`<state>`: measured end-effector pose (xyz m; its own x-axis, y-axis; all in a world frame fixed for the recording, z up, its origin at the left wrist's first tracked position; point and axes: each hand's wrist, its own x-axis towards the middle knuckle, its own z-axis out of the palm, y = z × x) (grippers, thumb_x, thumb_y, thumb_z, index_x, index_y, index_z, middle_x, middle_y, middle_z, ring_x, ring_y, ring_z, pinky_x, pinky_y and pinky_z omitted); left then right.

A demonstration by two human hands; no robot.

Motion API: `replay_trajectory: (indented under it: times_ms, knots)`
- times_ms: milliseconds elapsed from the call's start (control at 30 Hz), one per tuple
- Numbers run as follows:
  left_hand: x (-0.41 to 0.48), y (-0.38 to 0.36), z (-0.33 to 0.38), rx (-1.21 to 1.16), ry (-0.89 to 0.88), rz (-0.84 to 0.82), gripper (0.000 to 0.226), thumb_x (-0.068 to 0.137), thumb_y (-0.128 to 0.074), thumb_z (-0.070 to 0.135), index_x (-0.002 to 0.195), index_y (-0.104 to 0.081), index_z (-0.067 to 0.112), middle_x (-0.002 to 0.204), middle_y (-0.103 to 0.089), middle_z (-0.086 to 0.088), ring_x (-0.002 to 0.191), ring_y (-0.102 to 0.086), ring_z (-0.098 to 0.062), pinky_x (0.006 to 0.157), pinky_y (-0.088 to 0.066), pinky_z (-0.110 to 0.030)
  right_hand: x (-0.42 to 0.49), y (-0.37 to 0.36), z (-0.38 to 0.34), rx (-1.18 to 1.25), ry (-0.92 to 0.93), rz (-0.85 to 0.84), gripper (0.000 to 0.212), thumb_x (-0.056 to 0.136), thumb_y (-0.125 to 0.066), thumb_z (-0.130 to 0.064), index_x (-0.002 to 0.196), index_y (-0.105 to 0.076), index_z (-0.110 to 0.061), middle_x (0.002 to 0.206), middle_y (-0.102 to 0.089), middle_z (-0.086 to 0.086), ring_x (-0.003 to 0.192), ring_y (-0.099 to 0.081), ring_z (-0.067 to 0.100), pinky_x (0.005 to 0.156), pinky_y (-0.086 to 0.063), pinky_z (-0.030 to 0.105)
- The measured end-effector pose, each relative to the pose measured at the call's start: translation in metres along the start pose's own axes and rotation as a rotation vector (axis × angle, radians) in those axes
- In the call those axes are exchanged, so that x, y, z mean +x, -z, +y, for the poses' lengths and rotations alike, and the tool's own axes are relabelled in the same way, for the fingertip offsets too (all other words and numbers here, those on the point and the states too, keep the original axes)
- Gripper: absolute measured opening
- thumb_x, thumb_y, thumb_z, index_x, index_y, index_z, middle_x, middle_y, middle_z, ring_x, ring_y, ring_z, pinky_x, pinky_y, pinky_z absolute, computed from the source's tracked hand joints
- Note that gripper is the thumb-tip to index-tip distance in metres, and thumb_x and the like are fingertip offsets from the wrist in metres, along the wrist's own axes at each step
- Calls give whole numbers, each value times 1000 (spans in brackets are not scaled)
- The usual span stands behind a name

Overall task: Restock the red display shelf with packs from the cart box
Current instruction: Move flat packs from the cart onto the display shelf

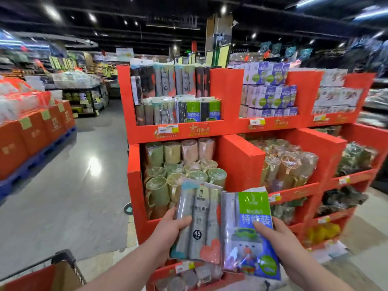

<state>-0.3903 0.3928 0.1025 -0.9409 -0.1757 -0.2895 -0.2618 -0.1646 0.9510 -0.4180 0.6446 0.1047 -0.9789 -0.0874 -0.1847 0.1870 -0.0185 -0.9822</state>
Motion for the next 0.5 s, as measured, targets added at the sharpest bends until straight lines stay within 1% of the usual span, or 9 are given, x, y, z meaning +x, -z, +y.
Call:
replay_trajectory:
  times_ms: [67, 167, 200, 267, 300, 400, 467, 500]
  knots:
    - [21, -8, 12, -6, -20, -4, 25, 91, -61, 9, 113, -54, 17, 99, -71, -12, 76, -71, -26, 58, -55, -33, 15, 4, -10, 17, 10, 20, 23, 90, -63, -12, 112, -59, -9, 94, -74, 15, 80, -72, 35, 71, -57, 44]
    - [59, -21, 32, -38, -40, -41, 28, 91, -61, 9, 116, -54, 19, 100, -72, -13, 83, -72, -31, 67, -58, -42, 44, 11, -29, 32, 59, 29, 17, 91, -61, -11, 108, -60, -10, 90, -75, 13, 76, -73, 33, 66, -56, 39]
    - [72, -24, 39, -45, -44, -57, 29, 91, -61, 9, 117, -54, 19, 100, -73, -13, 83, -72, -31, 69, -58, -44, 54, 11, -37, 27, 75, 38, 16, 90, -61, -11, 107, -60, -9, 89, -75, 13, 76, -72, 33, 67, -57, 41]
    - [100, -28, 55, -50, -61, -73, 28, 92, -60, 10, 116, -52, 19, 100, -72, -14, 83, -72, -32, 69, -59, -45, 83, 10, -50, 10, 109, 53, 19, 89, -63, -12, 108, -60, -7, 90, -75, 15, 77, -72, 36, 75, -56, 49]
    - [114, -29, 64, -45, -77, -77, 28, 92, -60, 10, 118, -52, 18, 101, -71, -14, 84, -71, -32, 70, -59, -45, 99, 8, -56, -1, 118, 59, 20, 89, -63, -13, 108, -60, -7, 91, -74, 16, 78, -72, 37, 76, -56, 50]
    - [154, -22, 94, -34, -151, -57, 31, 92, -59, 9, 121, -50, 14, 104, -70, -14, 85, -70, -31, 71, -58, -42, 146, -7, -77, 32, 144, 53, 22, 89, -63, -14, 109, -59, -7, 93, -73, 19, 77, -72, 37, 70, -58, 48]
    - [178, -11, 114, -49, -186, -36, 30, 92, -59, 8, 120, -50, 14, 105, -69, -13, 85, -69, -29, 71, -57, -41, 180, -24, -89, 17, 171, 41, 26, 88, -64, -15, 112, -59, -6, 97, -73, 18, 78, -72, 35, 71, -58, 48]
    - [191, -3, 124, -66, -206, -26, 28, 92, -58, 7, 118, -50, 14, 104, -68, -12, 85, -69, -28, 70, -56, -40, 194, -34, -96, 17, 189, 29, 25, 88, -64, -13, 111, -60, -5, 96, -72, 19, 76, -72, 33, 67, -59, 44]
